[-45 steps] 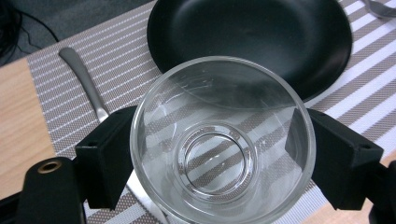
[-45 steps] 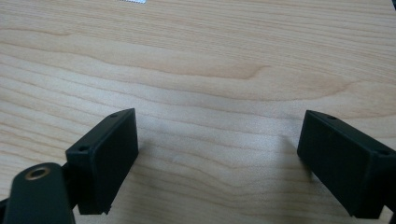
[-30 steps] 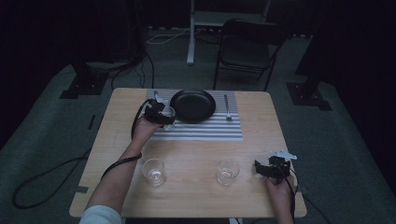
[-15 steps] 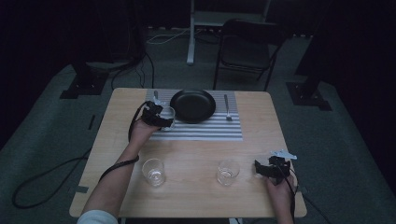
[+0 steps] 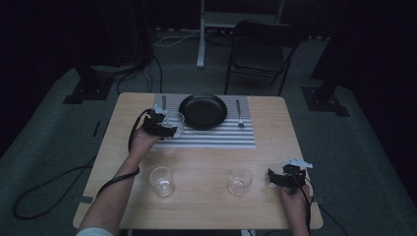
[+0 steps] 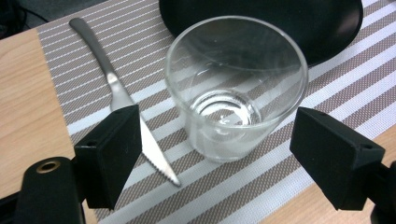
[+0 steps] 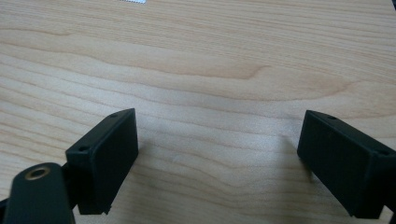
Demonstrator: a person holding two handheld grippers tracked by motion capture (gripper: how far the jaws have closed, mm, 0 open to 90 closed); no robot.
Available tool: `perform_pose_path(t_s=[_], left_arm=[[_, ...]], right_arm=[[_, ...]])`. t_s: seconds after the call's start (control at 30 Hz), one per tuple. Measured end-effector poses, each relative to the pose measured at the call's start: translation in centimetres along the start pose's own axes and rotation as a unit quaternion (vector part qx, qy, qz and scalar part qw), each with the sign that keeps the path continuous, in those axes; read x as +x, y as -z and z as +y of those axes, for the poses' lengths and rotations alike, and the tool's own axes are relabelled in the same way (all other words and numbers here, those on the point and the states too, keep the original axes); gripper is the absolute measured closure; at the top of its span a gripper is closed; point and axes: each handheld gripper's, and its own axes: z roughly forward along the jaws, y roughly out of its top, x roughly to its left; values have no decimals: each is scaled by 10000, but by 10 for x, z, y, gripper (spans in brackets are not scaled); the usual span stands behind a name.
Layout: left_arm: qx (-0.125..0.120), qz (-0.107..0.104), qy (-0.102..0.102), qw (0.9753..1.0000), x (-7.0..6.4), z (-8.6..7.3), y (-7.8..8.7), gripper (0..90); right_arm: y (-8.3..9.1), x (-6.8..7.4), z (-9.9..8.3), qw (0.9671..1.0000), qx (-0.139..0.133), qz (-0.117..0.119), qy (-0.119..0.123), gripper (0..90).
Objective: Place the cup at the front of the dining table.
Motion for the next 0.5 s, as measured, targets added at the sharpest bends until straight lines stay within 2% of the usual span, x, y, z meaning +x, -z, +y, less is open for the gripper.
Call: perform_pose_path(t_s=[0.1,0.2,0.33,0.5], left_arm=[[-20,-21,42,10000,2,-3,4,175],[-14,2,-39,10000,0,-8,8,175],[-10,-42,-23,10000,1,-13,12,175],[-131,-100,22,9999,3,-21,19,175]], right_arm=[[0,0,0,10000,3,0,-2,119],[0,0,0,10000,1,0,0,119],[0,0,0,10000,1,-1,-1,119],[0,0,0,10000,0,0,-1,119]])
